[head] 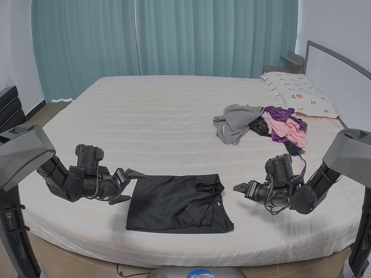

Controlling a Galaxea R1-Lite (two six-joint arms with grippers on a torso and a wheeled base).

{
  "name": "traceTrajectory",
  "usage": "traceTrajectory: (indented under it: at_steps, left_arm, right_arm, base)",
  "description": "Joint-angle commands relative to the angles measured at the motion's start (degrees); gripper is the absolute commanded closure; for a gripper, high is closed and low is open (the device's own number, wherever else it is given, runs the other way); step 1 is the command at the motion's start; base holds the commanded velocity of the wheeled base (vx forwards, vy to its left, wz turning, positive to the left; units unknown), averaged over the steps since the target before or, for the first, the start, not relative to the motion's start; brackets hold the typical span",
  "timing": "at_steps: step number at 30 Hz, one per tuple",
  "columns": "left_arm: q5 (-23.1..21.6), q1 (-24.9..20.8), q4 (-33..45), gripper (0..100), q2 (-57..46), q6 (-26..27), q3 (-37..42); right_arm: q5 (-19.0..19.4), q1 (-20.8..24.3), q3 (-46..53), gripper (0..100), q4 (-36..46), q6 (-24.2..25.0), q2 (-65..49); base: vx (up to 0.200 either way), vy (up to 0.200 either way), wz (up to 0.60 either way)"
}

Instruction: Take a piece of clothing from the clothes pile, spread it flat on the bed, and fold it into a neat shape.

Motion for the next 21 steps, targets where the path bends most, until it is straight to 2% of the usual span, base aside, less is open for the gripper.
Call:
traceTrajectory:
  at_steps: [1, 8, 16, 21]
  left_arm:
    - [0.0, 0.0, 0.0, 0, 0.2, 0.0, 0.1]
    - [0.0, -0.1, 0.0, 0, 0.3, 0.1, 0.1]
    - [0.2, -0.2, -0.3, 0, 0.5, 0.1, 0.1]
    - [0.3, -0.2, -0.3, 0, 0.5, 0.1, 0.1]
  right_arm:
    - [-1.1, 3.8, -3.8, 0, 4.2, -0.3, -0.3]
    - [-2.1, 8.1, -7.5, 0, 10.3, -0.5, -0.2]
    - [-8.1, 10.0, -12.0, 0, 18.1, -3.7, 2.7]
    - [-8.8, 10.4, -13.4, 0, 19.5, -3.9, 4.3]
  base:
    - [0.000, 0.200, 0.00]
    - [0.000, 0.200, 0.00]
    - [0.000, 0.000, 0.00]
    - [0.000, 0.000, 0.00]
